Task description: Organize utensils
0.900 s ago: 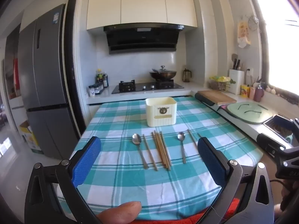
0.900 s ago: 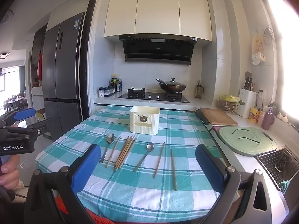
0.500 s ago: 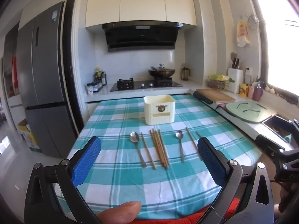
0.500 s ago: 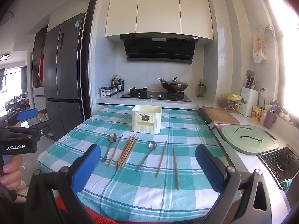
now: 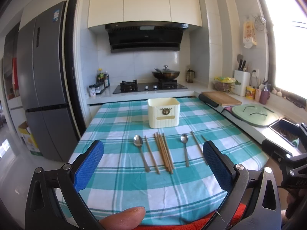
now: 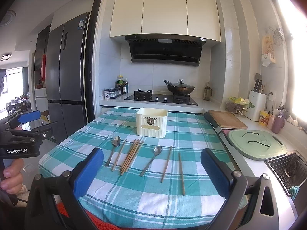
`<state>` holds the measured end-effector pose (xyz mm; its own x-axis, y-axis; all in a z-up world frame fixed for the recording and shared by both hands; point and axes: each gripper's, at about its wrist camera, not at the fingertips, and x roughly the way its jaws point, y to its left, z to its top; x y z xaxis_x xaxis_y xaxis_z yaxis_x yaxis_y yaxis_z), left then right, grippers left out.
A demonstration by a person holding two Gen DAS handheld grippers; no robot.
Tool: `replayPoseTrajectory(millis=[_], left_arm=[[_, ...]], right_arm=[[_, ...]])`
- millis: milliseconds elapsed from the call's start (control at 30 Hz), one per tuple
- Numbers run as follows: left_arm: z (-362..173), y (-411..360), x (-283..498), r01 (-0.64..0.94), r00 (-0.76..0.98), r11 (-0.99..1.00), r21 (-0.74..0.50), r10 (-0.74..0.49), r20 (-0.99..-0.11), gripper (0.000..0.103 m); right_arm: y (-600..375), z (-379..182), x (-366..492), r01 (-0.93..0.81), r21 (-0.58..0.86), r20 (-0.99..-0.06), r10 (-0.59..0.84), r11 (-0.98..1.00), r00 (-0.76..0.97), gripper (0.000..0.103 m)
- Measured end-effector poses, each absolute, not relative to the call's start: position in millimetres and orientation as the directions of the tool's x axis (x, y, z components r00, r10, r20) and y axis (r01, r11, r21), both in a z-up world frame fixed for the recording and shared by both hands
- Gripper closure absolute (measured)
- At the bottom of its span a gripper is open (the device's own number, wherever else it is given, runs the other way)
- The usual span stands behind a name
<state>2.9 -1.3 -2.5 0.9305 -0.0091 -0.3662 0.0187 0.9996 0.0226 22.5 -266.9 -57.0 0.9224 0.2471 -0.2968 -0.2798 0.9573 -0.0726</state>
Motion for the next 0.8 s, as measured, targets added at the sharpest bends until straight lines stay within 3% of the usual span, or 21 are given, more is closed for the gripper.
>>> replayPoseTrajectory(millis=[800], left_arm=[[-4.0,0.8,7.9,0.016,0.929,1.0,0.018,-0.008,-0.371,0.0]], right_arm=[[-266.1,-52.9,20.7,-0.282,-0.075,-0.297,0.249,0.956,0.922,0.0]])
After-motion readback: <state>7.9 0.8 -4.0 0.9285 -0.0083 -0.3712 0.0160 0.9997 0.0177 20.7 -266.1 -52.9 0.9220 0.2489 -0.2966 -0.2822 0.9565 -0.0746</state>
